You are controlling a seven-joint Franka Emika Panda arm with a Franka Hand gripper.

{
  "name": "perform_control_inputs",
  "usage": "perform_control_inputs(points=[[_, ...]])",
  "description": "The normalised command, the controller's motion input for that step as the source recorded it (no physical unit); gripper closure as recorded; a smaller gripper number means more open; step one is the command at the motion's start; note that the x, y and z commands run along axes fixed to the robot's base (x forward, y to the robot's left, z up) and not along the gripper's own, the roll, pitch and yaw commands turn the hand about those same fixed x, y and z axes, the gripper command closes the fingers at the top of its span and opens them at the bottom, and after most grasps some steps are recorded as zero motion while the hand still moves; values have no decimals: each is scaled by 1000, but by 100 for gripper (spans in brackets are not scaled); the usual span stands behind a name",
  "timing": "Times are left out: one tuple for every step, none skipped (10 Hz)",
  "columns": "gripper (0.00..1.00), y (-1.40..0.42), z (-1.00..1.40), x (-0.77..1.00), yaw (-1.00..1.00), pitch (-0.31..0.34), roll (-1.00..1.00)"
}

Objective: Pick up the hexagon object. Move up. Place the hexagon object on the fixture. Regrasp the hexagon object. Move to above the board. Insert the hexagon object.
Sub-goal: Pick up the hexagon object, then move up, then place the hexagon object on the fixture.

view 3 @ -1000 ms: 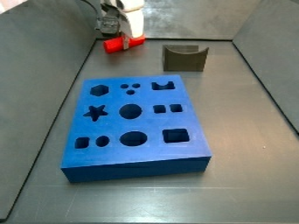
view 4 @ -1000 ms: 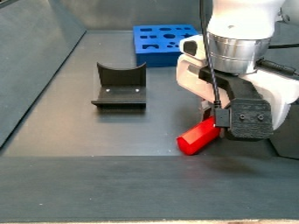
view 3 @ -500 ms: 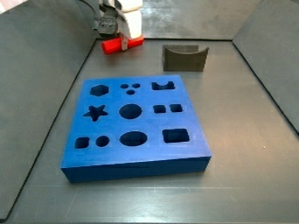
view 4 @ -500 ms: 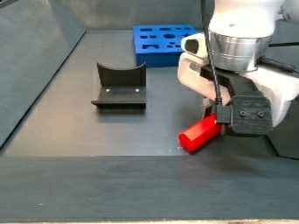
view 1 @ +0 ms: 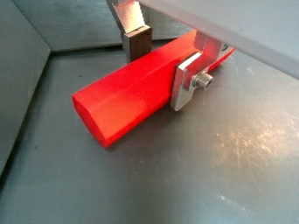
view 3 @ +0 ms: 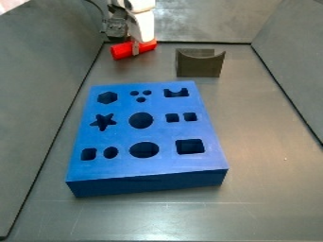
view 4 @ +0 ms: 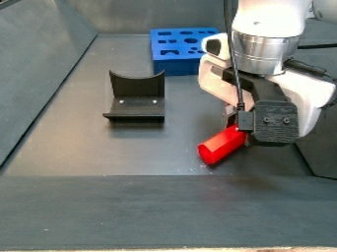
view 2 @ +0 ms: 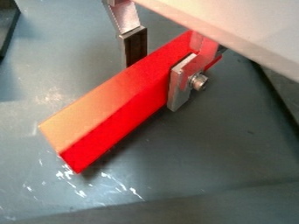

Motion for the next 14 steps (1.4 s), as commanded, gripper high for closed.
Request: perform_control_inputs(points=[[100, 0, 0, 0, 0, 0, 0], [100, 0, 833, 0, 0, 0, 0], [100, -34, 825, 6, 25, 4, -5], [100, -29, 709, -26, 17, 45, 3], [100, -10, 557, -20, 1, 68, 27], [100, -9, 474, -21, -6, 77, 38], [100, -5, 307, -24, -13, 76, 66], [100, -5, 184, -27, -15, 76, 84], [100, 0, 1000, 0, 0, 0, 0], [100, 0, 1000, 1, 7, 0, -1], [100, -1, 1000, -10, 2, 22, 3], [100, 1, 1000, -18, -11, 44, 19], [100, 2, 1000, -24, -21, 54, 36], [100, 4, 1000, -29, -24, 58, 59]])
